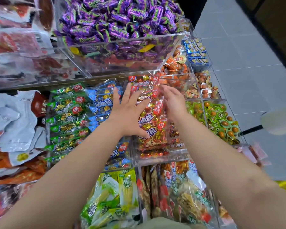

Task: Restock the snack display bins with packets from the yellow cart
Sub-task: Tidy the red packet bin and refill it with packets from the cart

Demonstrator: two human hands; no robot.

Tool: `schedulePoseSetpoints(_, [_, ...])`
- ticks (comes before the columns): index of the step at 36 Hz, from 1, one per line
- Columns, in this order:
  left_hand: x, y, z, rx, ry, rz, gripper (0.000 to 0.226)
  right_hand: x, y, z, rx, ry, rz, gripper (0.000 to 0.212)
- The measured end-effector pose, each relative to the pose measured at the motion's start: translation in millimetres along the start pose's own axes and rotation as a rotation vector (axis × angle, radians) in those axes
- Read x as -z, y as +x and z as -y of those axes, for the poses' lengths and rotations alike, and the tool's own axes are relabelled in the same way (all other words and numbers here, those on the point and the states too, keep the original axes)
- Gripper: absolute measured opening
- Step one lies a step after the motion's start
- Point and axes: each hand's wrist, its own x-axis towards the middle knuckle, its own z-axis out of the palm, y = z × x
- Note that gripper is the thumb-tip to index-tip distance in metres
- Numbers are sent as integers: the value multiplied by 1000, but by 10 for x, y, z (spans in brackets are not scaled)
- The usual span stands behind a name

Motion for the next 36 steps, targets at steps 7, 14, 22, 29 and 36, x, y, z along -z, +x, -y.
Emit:
schedulePoseSetpoints(7, [12, 100, 44, -17, -63, 103, 129, 6, 125, 105, 128, -294, 144, 30])
schedulePoseSetpoints(14, [27, 175, 95, -56, -110, 142, 129, -80, 110, 118, -104, -174, 120, 48])
schedulePoseSetpoints(22, [-48, 81, 91, -50, -160, 113, 134, 85, 5, 97, -133, -138, 51, 46])
schedulePoseSetpoints(29, [-122, -225, 122, 22, -305, 47, 131, 234, -505, -323, -1, -125, -51, 53])
schedulePoseSetpoints(36, [-160, -481, 131, 164, -246, -49, 123, -114, -745, -534, 51, -339, -47, 55])
